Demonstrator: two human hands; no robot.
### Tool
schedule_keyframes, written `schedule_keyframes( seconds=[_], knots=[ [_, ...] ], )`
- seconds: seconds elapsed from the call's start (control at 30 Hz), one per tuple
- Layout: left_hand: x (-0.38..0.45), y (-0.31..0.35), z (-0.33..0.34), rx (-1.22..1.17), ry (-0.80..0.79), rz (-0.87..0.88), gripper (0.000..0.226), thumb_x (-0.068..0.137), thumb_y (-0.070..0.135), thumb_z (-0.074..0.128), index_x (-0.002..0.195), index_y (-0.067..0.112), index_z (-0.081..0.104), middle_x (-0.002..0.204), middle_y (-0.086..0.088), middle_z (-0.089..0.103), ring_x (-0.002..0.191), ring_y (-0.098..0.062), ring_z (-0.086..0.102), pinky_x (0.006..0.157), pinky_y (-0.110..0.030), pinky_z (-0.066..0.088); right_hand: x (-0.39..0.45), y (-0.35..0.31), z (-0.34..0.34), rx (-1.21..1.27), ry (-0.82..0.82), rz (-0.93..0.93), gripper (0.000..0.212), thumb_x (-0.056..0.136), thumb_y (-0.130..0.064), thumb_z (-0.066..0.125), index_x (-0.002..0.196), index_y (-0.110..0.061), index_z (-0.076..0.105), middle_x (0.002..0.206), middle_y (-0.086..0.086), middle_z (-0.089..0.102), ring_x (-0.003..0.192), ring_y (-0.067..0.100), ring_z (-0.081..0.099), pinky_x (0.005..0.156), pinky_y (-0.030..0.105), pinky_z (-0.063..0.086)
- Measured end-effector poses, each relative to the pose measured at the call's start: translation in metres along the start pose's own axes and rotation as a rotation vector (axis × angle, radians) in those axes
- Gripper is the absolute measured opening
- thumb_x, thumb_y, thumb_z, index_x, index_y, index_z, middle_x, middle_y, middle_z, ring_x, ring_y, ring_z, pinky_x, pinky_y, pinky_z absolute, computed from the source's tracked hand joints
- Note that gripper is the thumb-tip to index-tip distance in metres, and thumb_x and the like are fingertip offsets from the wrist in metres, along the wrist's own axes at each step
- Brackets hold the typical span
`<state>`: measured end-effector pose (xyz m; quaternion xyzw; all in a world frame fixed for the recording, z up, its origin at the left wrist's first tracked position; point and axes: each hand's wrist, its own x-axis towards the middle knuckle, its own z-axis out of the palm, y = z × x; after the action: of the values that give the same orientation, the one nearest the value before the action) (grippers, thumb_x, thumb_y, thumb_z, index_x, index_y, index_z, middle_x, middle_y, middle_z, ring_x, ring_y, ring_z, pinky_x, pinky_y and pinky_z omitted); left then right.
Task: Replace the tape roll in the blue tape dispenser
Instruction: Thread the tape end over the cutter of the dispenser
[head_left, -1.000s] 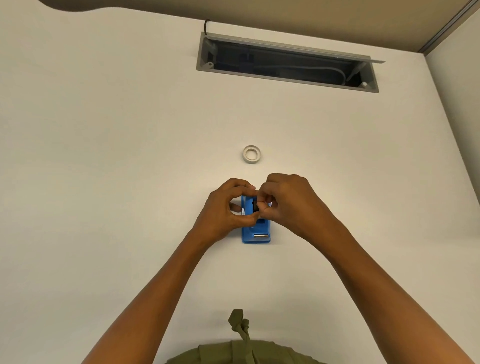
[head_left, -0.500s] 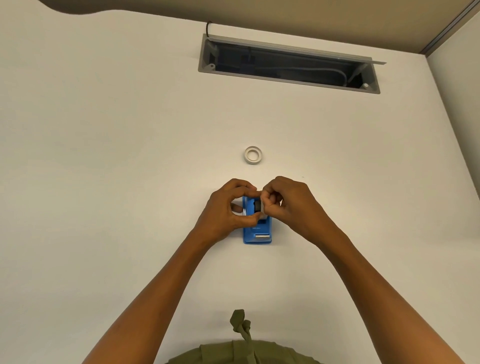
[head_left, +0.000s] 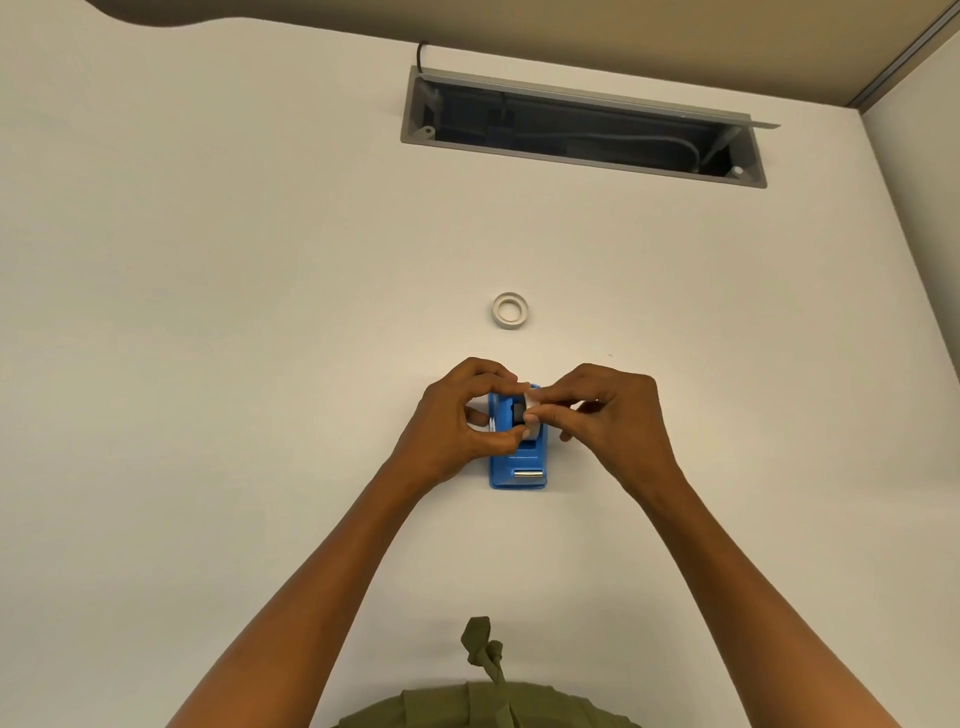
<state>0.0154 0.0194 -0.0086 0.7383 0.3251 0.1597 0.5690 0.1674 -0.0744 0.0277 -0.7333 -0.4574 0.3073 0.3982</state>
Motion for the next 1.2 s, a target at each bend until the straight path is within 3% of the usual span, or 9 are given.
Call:
schedule_keyframes(
  seconds=[0.1,0.27,0.37,0.47,0.63,0.8,0.93,1.0,1.2],
  knots=[
    [0.000,0.000,0.000,-0.001,0.000,0.007,0.041,0.067,0.015,0.079,0.105,0.019,0.065,0.112,0.004,0.055,0.097,-0.008,0.056,0.071,-0.013,0.050,-0.002,0.000,0.000,-0.098,0.017,-0.091,0.015,0.075,-0.016,0.075,0.088,-0.009,0.076,0.078,0.009,0.073,0.070,0.019,0.065,0.061,0.036,0.057],
    [0.000,0.000,0.001,-0.003,0.006,0.000,0.040,0.068,0.017,0.079,0.105,0.019,0.065,0.112,0.002,0.055,0.096,-0.012,0.056,0.071,-0.012,0.050,-0.003,-0.002,0.001,-0.242,0.059,-0.272,0.008,0.077,-0.014,0.073,0.084,-0.010,0.075,0.077,0.007,0.072,0.067,0.015,0.063,0.060,0.016,0.048],
    [0.000,0.000,0.001,-0.013,0.007,0.002,0.039,0.068,0.017,0.079,0.103,0.022,0.064,0.111,0.003,0.055,0.095,-0.010,0.056,0.071,-0.011,0.050,-0.002,0.000,0.002,-0.329,0.077,-0.326,0.009,0.078,-0.012,0.072,0.086,-0.008,0.074,0.077,0.008,0.071,0.066,0.017,0.062,0.060,0.018,0.047],
    [0.000,0.000,0.001,-0.012,0.005,0.007,0.038,0.068,0.017,0.078,0.101,0.026,0.062,0.109,0.005,0.054,0.094,-0.007,0.055,0.070,-0.009,0.049,-0.002,0.001,0.004,-0.389,0.063,-0.349,0.010,0.079,-0.010,0.070,0.088,-0.005,0.072,0.079,0.011,0.070,0.067,0.012,0.057,0.063,0.009,0.041],
    [0.001,-0.002,0.001,-0.005,0.009,0.006,0.038,0.068,0.019,0.079,0.102,0.021,0.064,0.109,0.006,0.054,0.094,-0.007,0.056,0.071,-0.011,0.050,0.009,-0.002,0.000,-0.152,-0.057,-0.065,0.006,0.084,-0.016,0.065,0.085,-0.014,0.071,0.073,-0.009,0.064,0.058,0.004,0.058,0.056,0.012,0.049],
    [0.001,-0.002,0.000,-0.017,0.006,0.006,0.039,0.067,0.019,0.079,0.104,0.018,0.064,0.111,0.006,0.055,0.097,-0.005,0.055,0.071,-0.012,0.050,0.015,0.000,-0.010,0.227,-0.131,0.161,0.020,0.088,-0.020,0.058,0.083,-0.007,0.073,0.071,0.008,0.068,0.058,0.015,0.063,0.053,0.023,0.054],
    [0.001,-0.002,0.000,-0.012,0.008,0.008,0.040,0.066,0.017,0.080,0.103,0.018,0.065,0.109,0.009,0.054,0.097,0.003,0.053,0.071,-0.012,0.050,0.008,0.006,-0.010,0.158,-0.129,0.118,0.010,0.078,-0.017,0.071,0.086,-0.013,0.074,0.074,-0.006,0.070,0.065,0.008,0.065,0.054,0.020,0.054],
    [0.001,-0.003,0.000,-0.008,0.008,0.011,0.040,0.066,0.017,0.080,0.103,0.019,0.065,0.108,0.010,0.054,0.097,0.003,0.053,0.071,-0.012,0.050,0.006,0.008,-0.006,0.104,-0.090,0.073,0.017,0.069,-0.014,0.078,0.085,-0.016,0.074,0.076,-0.006,0.069,0.068,0.007,0.065,0.054,0.019,0.055],
    [0.001,-0.001,0.000,-0.006,0.005,0.008,0.039,0.067,0.020,0.079,0.103,0.023,0.065,0.108,0.009,0.054,0.095,-0.001,0.055,0.070,-0.009,0.050,0.010,0.007,-0.001,0.122,-0.027,0.006,0.006,0.075,-0.015,0.074,0.080,-0.018,0.075,0.073,-0.004,0.068,0.061,0.008,0.062,0.048,0.016,0.049]
  ],
)
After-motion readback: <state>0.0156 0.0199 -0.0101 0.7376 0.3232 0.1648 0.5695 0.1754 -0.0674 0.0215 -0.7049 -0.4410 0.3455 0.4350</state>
